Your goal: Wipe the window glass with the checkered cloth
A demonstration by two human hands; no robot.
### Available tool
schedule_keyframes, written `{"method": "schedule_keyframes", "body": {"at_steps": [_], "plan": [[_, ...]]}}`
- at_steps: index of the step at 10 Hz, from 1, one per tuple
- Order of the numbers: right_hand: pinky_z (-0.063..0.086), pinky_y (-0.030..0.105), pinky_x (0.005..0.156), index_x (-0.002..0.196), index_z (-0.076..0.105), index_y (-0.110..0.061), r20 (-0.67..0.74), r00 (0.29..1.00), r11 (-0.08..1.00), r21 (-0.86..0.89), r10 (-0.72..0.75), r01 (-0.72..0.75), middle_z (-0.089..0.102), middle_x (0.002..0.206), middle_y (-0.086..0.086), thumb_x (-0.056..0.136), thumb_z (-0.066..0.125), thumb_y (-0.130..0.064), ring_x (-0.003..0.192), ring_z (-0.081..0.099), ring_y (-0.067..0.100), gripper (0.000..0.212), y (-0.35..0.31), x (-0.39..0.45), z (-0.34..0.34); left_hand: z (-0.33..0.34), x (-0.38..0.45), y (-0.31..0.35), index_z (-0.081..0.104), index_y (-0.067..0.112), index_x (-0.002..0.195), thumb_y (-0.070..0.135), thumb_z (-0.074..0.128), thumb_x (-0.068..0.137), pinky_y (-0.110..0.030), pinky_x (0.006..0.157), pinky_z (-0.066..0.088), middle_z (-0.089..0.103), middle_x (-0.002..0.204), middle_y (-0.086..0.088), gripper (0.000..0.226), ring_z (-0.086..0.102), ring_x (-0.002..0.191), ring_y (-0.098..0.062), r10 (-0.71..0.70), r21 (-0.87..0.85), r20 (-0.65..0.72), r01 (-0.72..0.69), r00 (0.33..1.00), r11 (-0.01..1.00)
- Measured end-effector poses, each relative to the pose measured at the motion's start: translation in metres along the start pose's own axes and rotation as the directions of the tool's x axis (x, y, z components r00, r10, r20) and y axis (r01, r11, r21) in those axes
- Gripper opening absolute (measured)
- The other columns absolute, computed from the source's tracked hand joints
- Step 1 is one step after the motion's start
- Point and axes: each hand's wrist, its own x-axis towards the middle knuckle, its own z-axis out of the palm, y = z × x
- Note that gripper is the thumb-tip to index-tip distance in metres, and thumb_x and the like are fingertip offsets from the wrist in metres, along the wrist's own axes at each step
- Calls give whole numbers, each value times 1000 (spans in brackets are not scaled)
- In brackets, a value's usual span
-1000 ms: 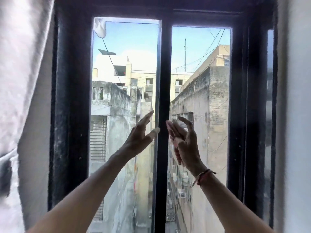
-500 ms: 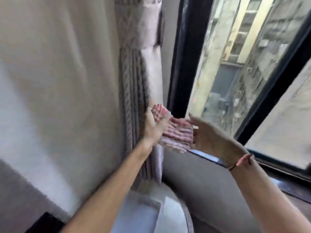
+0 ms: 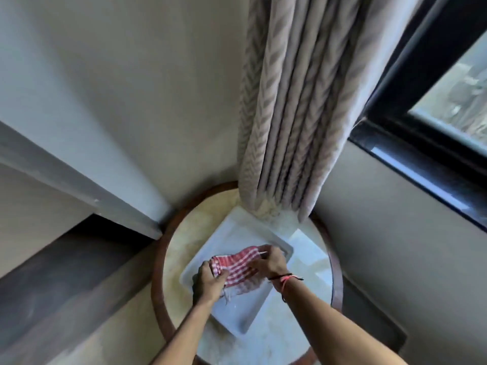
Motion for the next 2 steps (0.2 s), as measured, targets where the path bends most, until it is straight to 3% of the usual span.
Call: {"method": "schedule_keyframes", "body": {"at_steps": [1,2], "plan": [[59,57,102,131,67,11,55,998,997,-79,-13,17,76,122,28,91,56,11,114,74,42,42,13,27,7,14,14,-7,62,4,128,15,70,92,-46,104,56,73,127,-18,38,69,119,-34,26,99,50,-30,998,995],[50,59,114,140,53,21,106,994,995,-100,6,5,65,140,36,93,54,14,135,62,47,48,23,31,3,26,6,2,55,9,138,18,65,94,-46,104,55,67,136,-15,46,65,125,-34,78,247,43,-87,996,965]]}}
